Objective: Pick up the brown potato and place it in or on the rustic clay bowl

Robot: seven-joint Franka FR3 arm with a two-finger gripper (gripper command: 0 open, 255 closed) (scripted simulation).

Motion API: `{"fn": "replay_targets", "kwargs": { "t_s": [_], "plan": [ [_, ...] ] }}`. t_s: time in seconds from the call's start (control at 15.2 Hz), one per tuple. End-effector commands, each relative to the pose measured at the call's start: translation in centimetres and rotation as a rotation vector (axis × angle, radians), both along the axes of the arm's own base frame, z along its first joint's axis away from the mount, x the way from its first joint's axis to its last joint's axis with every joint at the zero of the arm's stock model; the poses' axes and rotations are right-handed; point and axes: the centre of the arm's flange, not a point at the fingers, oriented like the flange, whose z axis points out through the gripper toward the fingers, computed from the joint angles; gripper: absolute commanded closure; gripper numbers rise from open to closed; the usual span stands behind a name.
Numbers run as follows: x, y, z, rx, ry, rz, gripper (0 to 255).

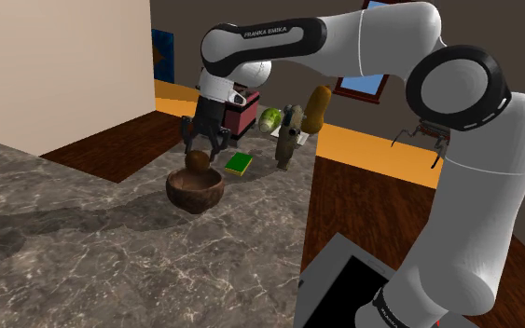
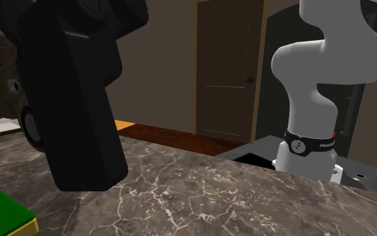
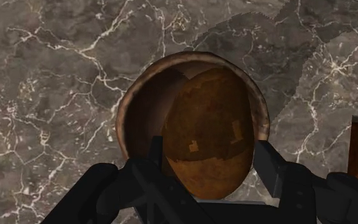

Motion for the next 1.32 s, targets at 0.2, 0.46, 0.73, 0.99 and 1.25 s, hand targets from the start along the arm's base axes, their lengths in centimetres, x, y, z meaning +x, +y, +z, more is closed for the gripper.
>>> {"fn": "replay_targets", "kwargs": {
  "t_s": [0.2,0.46,0.73,0.99,1.25],
  "plan": [
    [0.1,0.0,-2.7,0.000,-0.001,0.000,255],
    [0.1,0.0,-3.2,0.000,-0.001,0.000,255],
    [0.1,0.0,-3.2,0.000,-0.001,0.000,255],
    [0.1,0.0,-3.2,0.000,-0.001,0.000,0],
    [0.3,-0.8,-0.7,0.000,-0.001,0.000,0]
  ]
}}
